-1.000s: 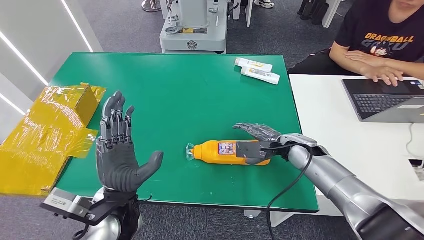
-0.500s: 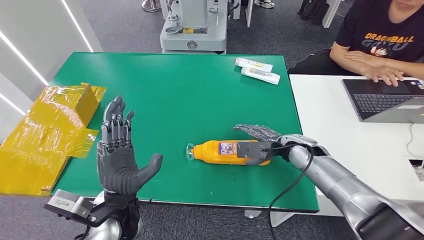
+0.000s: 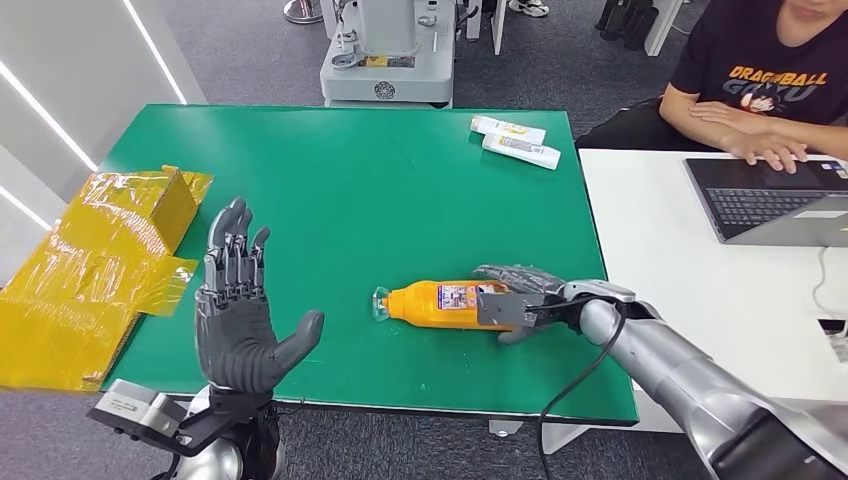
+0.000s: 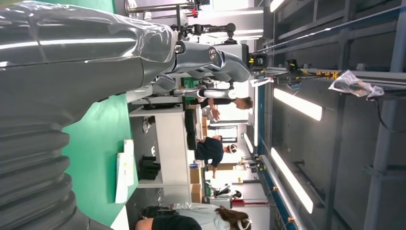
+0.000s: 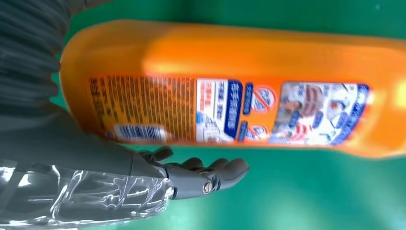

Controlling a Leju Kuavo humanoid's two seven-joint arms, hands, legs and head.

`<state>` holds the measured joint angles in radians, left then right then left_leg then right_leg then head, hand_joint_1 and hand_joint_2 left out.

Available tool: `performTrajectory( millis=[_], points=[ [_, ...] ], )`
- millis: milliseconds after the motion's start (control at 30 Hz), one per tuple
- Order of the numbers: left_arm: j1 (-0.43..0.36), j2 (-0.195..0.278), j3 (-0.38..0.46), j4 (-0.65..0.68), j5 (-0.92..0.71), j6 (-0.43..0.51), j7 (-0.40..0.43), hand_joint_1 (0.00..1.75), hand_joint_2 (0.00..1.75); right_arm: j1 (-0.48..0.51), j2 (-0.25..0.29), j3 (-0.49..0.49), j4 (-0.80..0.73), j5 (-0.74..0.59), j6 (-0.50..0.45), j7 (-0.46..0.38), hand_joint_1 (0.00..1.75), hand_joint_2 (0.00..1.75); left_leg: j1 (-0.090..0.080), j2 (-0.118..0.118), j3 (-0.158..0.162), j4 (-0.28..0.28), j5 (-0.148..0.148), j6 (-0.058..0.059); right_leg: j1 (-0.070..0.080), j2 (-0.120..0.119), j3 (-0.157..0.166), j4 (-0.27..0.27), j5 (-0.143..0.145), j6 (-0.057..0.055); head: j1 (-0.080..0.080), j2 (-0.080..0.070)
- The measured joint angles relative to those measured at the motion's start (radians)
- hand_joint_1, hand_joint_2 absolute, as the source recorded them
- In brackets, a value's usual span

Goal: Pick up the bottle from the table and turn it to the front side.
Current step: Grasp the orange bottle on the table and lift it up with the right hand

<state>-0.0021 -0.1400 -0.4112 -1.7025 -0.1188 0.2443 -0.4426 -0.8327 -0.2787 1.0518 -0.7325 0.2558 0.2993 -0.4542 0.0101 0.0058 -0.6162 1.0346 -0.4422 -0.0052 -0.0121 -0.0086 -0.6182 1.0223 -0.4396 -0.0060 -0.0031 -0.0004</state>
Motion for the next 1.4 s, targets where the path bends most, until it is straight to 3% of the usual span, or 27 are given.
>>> performTrajectory(
  millis=[400, 533, 600, 667, 733, 1400],
  points=[
    [-0.001, 0.000, 0.000, 0.016, 0.011, -0.009, 0.006, 0.00, 1.75, 0.022, -0.020, 0.005, 0.002, -0.013, -0.014, 0.000, 0.00, 1.75, 0.000, 0.000, 0.000, 0.000, 0.000, 0.000, 0.000, 0.000, 0.000, 0.000, 0.000, 0.000, 0.000, 0.000],
    [-0.001, 0.000, 0.000, 0.019, 0.017, -0.008, 0.006, 0.00, 1.75, 0.028, -0.024, 0.006, 0.002, -0.016, -0.015, 0.000, 0.35, 1.75, 0.000, 0.000, 0.000, 0.000, 0.000, 0.000, 0.000, 0.000, 0.000, 0.000, 0.000, 0.000, 0.000, 0.000],
    [0.000, 0.000, 0.000, 0.019, 0.020, -0.006, 0.006, 0.00, 1.75, 0.031, -0.028, 0.006, 0.002, -0.019, -0.018, -0.002, 0.87, 1.75, 0.000, 0.000, 0.000, 0.000, 0.000, 0.000, 0.000, 0.000, 0.000, 0.000, 0.000, 0.000, 0.000, 0.000],
    [0.000, 0.000, 0.000, 0.021, 0.021, -0.004, 0.006, 0.00, 1.75, 0.033, -0.031, 0.006, 0.002, -0.022, -0.021, -0.005, 1.51, 1.75, 0.000, 0.000, 0.000, 0.000, 0.000, 0.000, 0.000, 0.000, 0.000, 0.000, 0.000, 0.000, 0.000, 0.000],
    [0.000, 0.000, 0.000, 0.023, 0.023, -0.003, 0.005, 0.00, 1.75, 0.034, -0.034, 0.006, 0.002, -0.026, -0.024, -0.006, 1.66, 1.75, 0.000, 0.000, 0.000, 0.000, 0.000, 0.000, 0.000, 0.000, 0.000, 0.000, 0.000, 0.000, 0.000, 0.000],
    [0.000, 0.000, 0.000, 0.042, 0.046, 0.008, 0.001, 0.00, 1.75, 0.098, -0.071, -0.042, -0.061, -0.045, -0.091, 0.000, 1.75, 1.75, 0.000, 0.000, 0.000, 0.000, 0.000, 0.000, 0.000, 0.000, 0.000, 0.000, 0.000, 0.000, 0.000, 0.000]
  ],
)
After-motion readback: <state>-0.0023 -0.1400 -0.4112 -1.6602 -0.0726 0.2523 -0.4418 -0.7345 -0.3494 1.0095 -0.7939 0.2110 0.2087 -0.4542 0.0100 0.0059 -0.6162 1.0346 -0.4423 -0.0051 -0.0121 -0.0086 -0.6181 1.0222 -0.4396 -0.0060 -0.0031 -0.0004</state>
